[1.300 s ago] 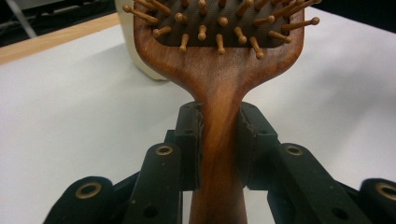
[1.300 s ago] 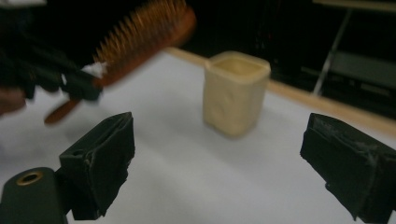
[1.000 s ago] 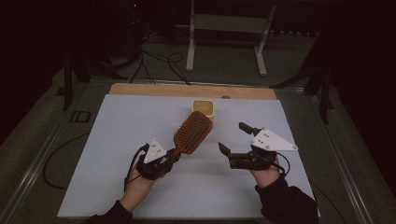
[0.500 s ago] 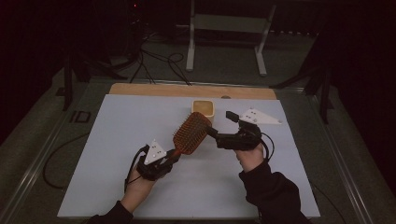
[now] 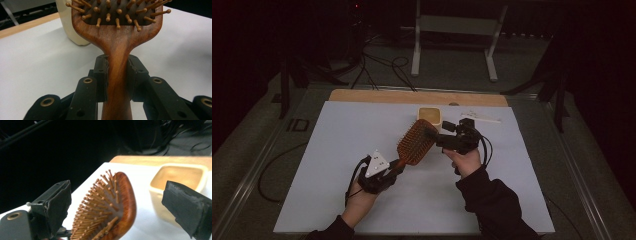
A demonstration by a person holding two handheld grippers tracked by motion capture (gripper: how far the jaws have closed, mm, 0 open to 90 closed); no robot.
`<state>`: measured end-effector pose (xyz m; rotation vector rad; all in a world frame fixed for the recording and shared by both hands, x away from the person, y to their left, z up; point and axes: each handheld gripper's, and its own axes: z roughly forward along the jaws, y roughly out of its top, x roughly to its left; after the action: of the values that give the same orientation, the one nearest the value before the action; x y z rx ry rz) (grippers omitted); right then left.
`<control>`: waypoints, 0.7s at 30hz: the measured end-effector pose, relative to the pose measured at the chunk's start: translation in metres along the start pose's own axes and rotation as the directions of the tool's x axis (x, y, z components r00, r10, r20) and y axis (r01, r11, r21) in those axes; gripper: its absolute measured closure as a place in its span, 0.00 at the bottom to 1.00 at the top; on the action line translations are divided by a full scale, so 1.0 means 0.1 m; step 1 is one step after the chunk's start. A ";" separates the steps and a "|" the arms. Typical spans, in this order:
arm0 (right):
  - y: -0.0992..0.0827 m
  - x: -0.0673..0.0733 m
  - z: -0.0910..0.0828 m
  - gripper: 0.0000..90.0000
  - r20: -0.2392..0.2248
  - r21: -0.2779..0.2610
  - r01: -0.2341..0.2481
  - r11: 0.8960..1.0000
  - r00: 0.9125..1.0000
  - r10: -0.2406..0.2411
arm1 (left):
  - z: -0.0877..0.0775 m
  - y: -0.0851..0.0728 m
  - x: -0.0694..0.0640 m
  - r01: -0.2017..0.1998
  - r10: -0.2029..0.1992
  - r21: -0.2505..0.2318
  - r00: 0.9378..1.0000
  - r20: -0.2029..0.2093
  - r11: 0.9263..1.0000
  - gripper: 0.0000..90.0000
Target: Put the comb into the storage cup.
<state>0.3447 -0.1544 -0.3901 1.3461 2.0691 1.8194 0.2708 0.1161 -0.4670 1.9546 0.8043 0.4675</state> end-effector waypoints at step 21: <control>-0.25 -0.02 0.29 0.36 -0.144 0.106 -0.156 0.982 0.975 0.171 | 0.01 0.00 -0.05 -0.025 0.026 -0.021 1.000 0.008 0.999 0.81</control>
<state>0.3485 -0.1313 -0.4196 1.4853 2.2052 1.9709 0.2680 0.1119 -0.4671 1.9487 0.7674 0.4809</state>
